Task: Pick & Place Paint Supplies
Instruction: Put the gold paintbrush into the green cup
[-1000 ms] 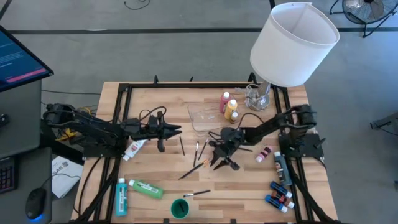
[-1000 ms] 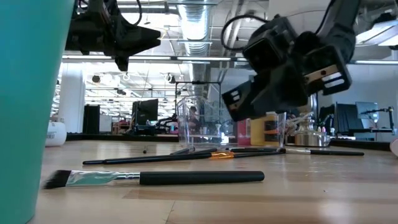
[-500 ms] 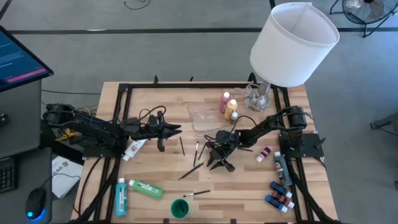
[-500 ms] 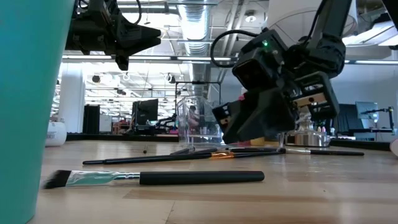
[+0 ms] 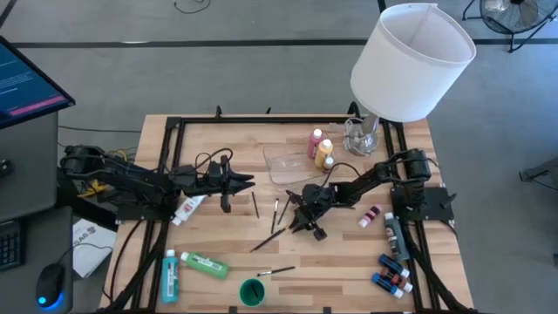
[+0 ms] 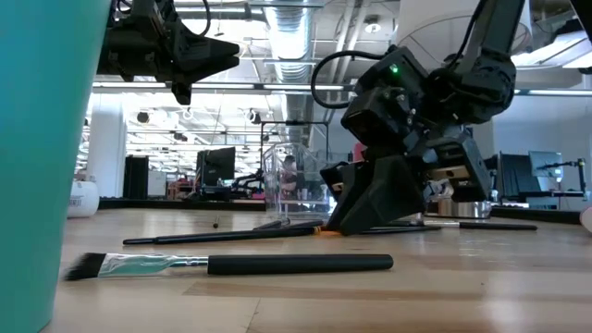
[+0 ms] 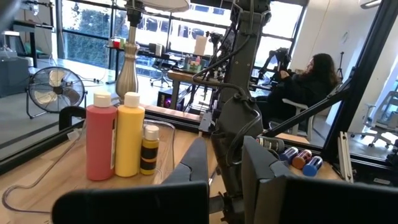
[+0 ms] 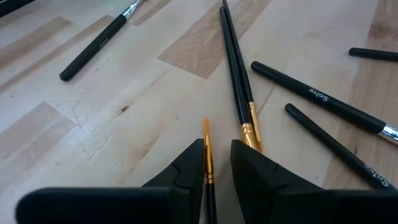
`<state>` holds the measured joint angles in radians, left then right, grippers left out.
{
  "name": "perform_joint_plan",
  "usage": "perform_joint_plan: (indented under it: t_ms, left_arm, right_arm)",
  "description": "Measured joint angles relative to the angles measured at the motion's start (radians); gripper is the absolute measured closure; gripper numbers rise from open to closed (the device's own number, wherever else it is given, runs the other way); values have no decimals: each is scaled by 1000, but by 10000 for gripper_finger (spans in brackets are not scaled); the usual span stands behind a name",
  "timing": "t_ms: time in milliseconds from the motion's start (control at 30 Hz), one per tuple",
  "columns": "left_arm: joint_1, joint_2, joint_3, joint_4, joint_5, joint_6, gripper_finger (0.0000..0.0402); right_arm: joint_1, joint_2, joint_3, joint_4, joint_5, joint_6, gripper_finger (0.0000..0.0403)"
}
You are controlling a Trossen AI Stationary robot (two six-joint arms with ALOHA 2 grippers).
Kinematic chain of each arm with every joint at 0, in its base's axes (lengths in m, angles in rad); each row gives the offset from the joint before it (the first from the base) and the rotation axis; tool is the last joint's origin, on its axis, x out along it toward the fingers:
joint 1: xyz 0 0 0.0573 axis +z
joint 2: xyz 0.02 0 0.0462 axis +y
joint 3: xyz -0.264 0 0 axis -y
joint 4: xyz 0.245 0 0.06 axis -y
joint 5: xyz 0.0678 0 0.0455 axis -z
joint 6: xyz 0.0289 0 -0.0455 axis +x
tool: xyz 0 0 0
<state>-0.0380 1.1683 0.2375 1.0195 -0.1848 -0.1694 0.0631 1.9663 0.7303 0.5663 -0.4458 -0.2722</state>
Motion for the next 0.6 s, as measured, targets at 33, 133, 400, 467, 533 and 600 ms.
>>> perform_joint_plan:
  t_ms: [33, 133, 400, 467, 533, 600]
  left_arm:
    - [0, 0, 0, 0, 0, 0, 401]
    - [0, 0, 0, 0, 0, 0, 401]
    - [0, 0, 0, 10, 0, -2, 401]
    - [0, 0, 0, 13, 0, -5, 401]
    - [0, 0, 0, 14, 0, -11, 401]
    - [0, 0, 0, 15, 0, -23, 401]
  right_arm:
    - [0, 0, 0, -1, 0, 0, 330]
    - [3, 0, 1, -6, 0, 0, 330]
    - [26, -2, 2, -25, 17, 8, 330]
    - [28, -2, 2, -27, 23, 9, 330]
    - [28, -2, 2, -27, 25, 11, 330]
    - [28, -2, 2, -28, 25, 19, 330]
